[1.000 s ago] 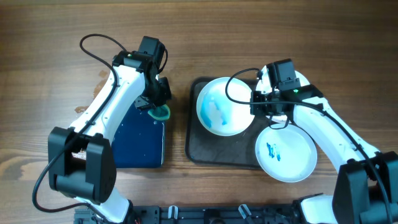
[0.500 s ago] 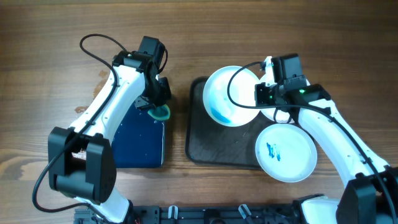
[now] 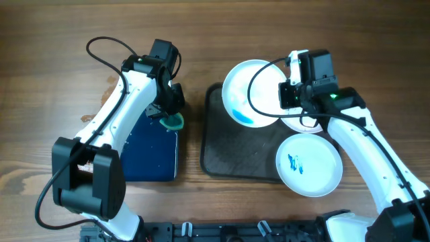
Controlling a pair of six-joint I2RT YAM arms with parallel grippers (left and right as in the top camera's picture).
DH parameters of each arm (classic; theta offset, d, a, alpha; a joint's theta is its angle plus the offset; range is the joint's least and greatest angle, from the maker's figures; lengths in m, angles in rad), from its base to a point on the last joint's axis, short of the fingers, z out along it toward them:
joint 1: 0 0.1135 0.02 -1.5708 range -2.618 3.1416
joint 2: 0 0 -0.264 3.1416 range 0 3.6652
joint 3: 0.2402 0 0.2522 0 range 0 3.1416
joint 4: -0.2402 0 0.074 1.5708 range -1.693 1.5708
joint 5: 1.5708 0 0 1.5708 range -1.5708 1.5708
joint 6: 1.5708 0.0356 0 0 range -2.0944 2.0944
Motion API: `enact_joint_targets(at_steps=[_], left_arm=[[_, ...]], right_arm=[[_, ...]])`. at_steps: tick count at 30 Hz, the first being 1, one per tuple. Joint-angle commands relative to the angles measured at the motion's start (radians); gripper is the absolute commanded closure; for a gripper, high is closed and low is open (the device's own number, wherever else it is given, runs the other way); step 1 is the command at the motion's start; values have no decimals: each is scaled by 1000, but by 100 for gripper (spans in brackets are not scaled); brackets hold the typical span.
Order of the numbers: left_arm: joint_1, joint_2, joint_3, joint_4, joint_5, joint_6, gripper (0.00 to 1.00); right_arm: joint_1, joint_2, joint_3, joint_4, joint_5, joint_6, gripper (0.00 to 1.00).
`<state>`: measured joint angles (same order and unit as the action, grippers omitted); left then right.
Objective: Clean dirty plates on tray and stack at the side
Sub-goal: 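Withdraw the left gripper with the sponge back over the blue tray, then lift the cleaned plate with the right gripper and carry it rightward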
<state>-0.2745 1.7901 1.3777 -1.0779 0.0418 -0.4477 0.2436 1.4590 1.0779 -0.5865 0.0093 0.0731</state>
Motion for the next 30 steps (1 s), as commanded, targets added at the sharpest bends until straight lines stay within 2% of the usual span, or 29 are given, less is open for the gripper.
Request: enact_joint_targets(at_steps=[1, 18, 24, 28, 30], left_arm=[[4, -23, 16, 3, -13, -6, 96], [4, -23, 16, 3, -13, -6, 96], [4, -23, 16, 3, -13, -6, 96], [4, -23, 16, 3, -13, -6, 96], [4, -23, 16, 3, -13, -6, 96]], right_arm=[[2, -25, 53, 29, 21, 83, 96], [2, -25, 53, 201, -15, 296, 96], [2, -32, 55, 235, -32, 178, 95], [4, -36, 64, 234, -23, 31, 95], [19, -47, 69, 234, 41, -1, 95]])
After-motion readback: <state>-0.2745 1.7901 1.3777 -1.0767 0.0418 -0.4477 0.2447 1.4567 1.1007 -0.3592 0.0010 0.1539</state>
